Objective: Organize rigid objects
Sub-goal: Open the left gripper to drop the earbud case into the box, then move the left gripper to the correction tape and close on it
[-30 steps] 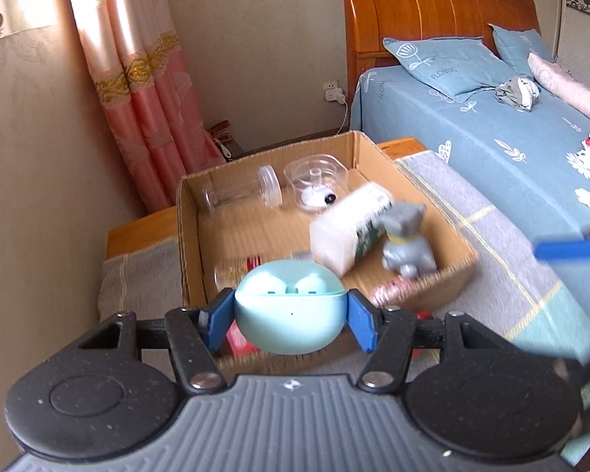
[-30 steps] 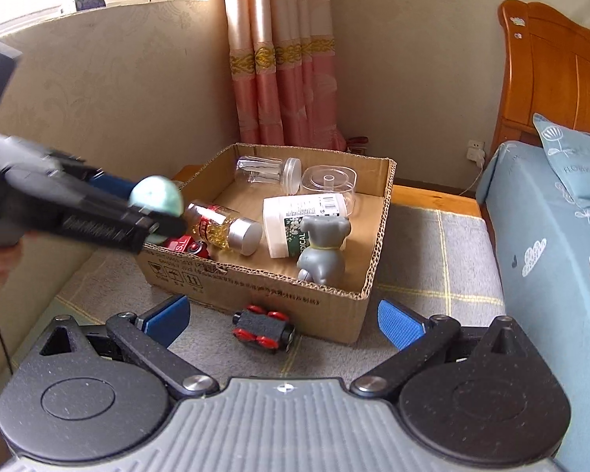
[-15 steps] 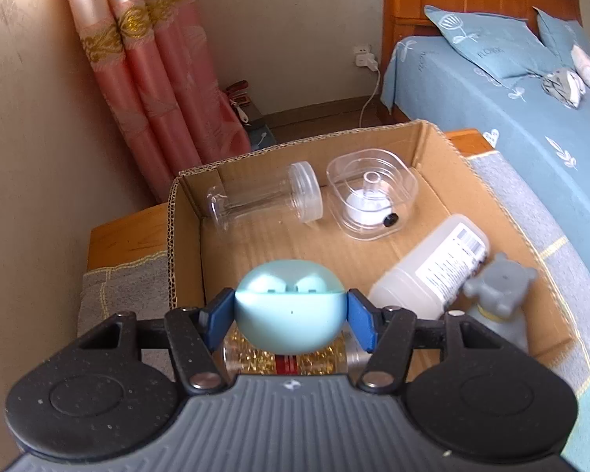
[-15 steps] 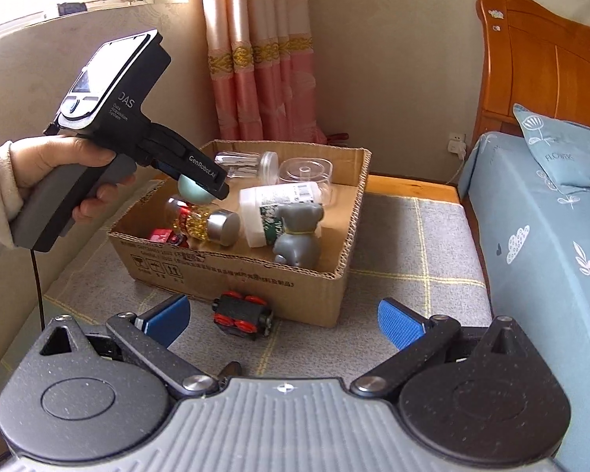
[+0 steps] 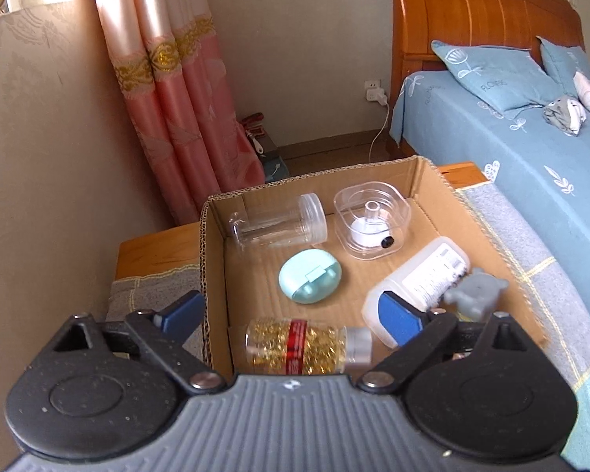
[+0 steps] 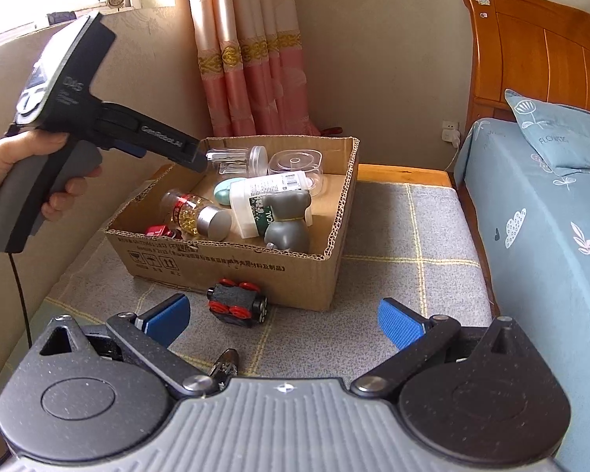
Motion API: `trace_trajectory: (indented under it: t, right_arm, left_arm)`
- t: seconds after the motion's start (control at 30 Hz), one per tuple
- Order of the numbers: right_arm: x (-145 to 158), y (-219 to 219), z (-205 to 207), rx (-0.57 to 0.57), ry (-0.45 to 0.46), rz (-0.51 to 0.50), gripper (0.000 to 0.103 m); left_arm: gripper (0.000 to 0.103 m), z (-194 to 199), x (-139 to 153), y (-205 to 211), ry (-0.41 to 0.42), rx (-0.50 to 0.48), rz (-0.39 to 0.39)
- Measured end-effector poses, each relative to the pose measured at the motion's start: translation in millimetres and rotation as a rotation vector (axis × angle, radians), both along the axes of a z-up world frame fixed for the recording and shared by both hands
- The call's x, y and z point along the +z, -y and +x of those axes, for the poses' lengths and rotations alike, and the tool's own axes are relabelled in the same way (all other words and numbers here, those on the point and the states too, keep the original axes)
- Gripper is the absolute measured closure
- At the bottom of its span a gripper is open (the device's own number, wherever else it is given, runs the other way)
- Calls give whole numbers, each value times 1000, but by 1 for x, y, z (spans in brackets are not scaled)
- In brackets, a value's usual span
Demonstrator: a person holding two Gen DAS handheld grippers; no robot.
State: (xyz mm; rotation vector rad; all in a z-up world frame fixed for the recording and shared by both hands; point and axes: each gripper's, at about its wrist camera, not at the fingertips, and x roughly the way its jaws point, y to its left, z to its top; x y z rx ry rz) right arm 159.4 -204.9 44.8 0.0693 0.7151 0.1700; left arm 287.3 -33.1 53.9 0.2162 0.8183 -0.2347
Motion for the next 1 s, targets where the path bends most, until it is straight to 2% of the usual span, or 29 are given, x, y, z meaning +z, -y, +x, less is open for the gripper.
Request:
trace_trajectory:
  t: [0.17, 0.37, 0.63, 0.8, 0.9, 1.0]
  right_arm:
    - [-8, -5, -10, 4, -9, -14, 0]
    - [-25, -14, -23, 15, -31, -50, 0]
    - [-54, -13, -39, -8, -69, -64, 0]
    - [-70, -5, -46, -43, -95, -111, 0]
    - [-80, 1, -51, -68, -109, -100, 0]
    - [-89, 4, -54, -77, -133, -89, 0]
  left_arm:
    - [8, -35, 7, -3, 13, -24, -3]
    - [8, -79, 2, -1, 30, -44, -11]
    - [7, -123, -32, 16, 7, -73, -36]
    - [7, -144, -50, 32, 13, -118, -50]
    - [7, -158, -60, 38, 49, -128, -82]
    - [7, -163, -72, 49, 21, -143, -78]
